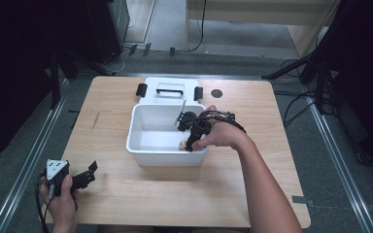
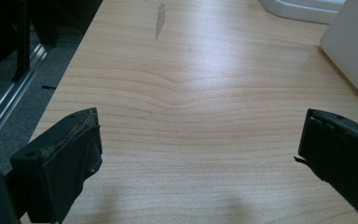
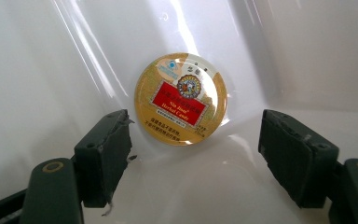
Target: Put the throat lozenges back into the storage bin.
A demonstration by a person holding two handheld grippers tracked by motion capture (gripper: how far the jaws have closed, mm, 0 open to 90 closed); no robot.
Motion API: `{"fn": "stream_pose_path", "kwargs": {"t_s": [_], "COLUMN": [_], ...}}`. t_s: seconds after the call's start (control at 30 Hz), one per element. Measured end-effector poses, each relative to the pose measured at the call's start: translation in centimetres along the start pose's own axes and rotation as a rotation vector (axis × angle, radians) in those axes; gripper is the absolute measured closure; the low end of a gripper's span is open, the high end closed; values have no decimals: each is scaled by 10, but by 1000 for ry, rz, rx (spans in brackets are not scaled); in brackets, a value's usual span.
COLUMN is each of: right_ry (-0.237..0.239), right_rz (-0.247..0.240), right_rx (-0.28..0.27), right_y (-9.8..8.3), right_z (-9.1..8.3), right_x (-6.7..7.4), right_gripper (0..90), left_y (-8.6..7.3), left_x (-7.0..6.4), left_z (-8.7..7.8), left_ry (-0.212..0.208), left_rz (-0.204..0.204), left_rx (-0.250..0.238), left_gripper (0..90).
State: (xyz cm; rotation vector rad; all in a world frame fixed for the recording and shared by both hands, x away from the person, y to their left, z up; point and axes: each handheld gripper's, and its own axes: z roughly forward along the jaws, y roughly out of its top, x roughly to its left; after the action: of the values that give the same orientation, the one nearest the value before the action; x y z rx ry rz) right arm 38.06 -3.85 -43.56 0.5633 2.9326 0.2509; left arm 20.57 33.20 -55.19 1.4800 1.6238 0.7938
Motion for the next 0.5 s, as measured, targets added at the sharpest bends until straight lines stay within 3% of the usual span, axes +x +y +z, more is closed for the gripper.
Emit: {"fn": "stream_pose_path", "kwargs": {"t_s": [0.23, 0.5], "right_ry": [-5, -14], "right_rz": [26, 24], "right_rx": [-9, -41], "right_y": [0, 0], "right_z": [-6, -23], "right_x": [-1, 1], "right_gripper": [250, 244], "left_y": [0, 0], "left_x": [0, 0], "left_z": [0, 0], "left_ry": [-1, 0], "left_rz": [-1, 0], "left_rx": [2, 2], "left_gripper": [0, 0]}}
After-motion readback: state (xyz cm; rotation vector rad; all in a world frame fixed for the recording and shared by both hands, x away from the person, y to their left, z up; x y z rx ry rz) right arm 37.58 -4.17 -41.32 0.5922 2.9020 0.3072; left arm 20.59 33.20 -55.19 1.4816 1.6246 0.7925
